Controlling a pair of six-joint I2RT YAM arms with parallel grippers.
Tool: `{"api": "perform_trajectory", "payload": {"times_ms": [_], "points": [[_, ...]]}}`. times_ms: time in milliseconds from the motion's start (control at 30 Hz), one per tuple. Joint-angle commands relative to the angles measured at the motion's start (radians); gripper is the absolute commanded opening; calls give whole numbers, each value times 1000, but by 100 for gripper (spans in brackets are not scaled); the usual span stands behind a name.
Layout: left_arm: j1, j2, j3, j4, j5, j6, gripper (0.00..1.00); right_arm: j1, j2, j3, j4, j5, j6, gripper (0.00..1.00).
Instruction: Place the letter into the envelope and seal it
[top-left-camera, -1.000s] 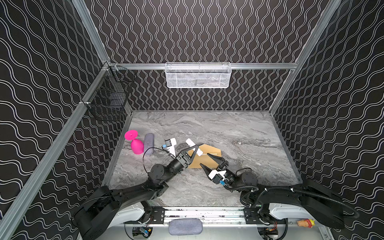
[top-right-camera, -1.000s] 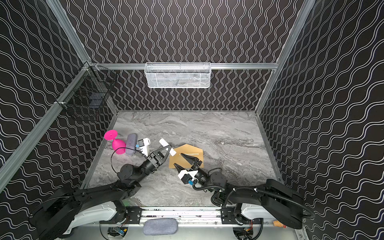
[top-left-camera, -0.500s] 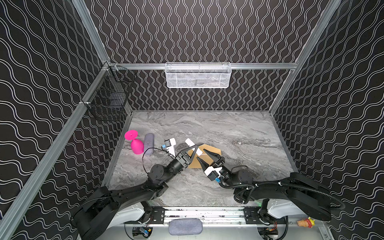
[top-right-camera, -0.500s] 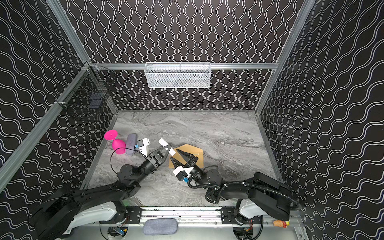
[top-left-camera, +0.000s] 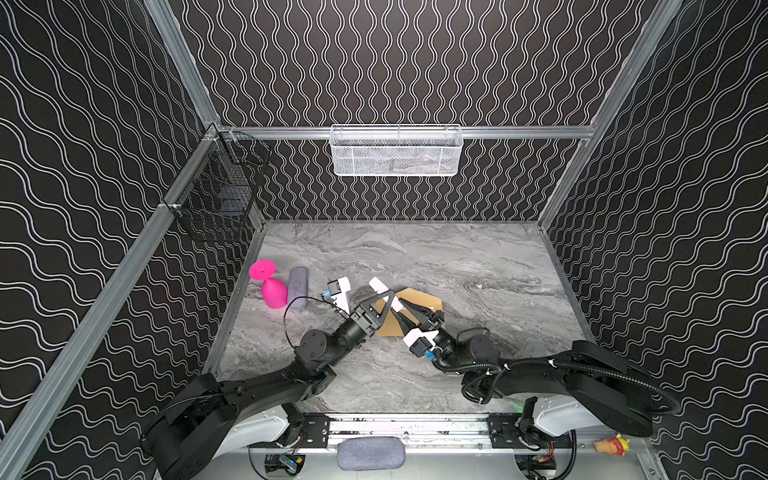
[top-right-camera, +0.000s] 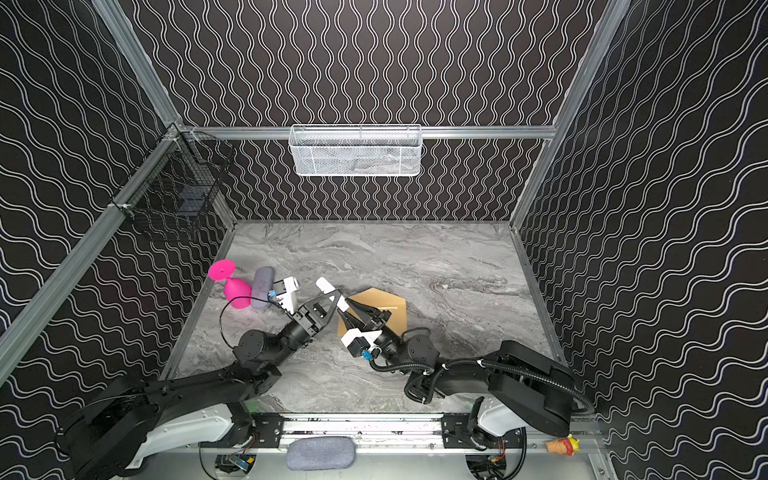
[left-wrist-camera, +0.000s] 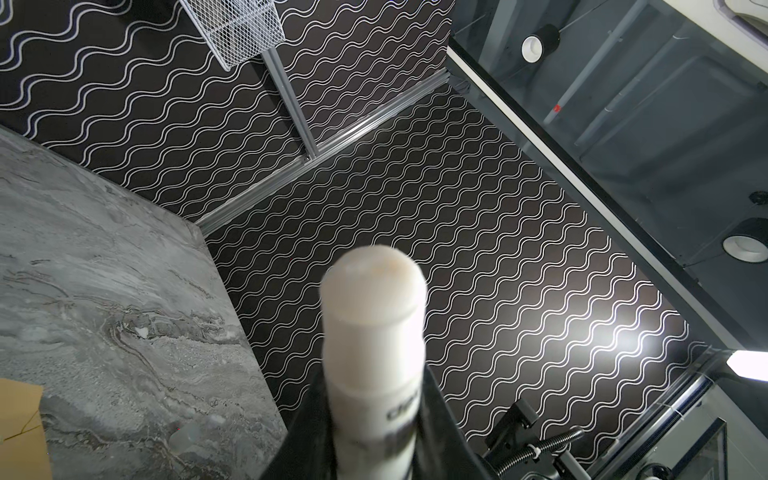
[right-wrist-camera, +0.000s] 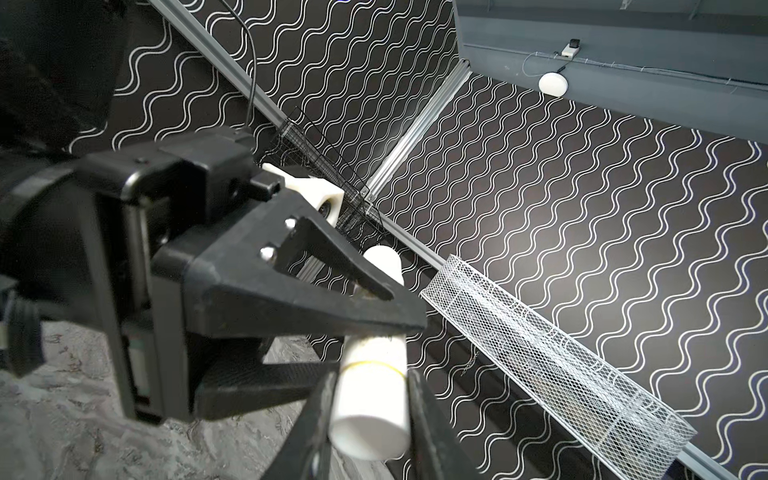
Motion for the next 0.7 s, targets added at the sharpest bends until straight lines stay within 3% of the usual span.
{"api": "perform_trajectory", "payload": {"times_ms": [0, 167, 333, 433, 500, 667], "points": [[-1, -5, -1, 28, 17, 5, 0, 2, 4, 18, 4, -10, 47, 27], [-1, -10, 5, 23, 18, 18, 0, 23, -8, 29, -8, -28, 224, 20], [0, -5, 17, 27, 49, 70, 0, 31, -87, 41, -99, -145, 764, 17], [0, -13, 18, 32, 73, 116, 0, 23, -112, 22, -40, -206, 1039, 16], [0, -17, 19, 28, 84, 137, 0, 16, -122, 15, -12, -237, 1160, 16], [-1, -8, 9, 70, 92, 146, 0, 9, -145, 9, -7, -283, 1225, 20]]}}
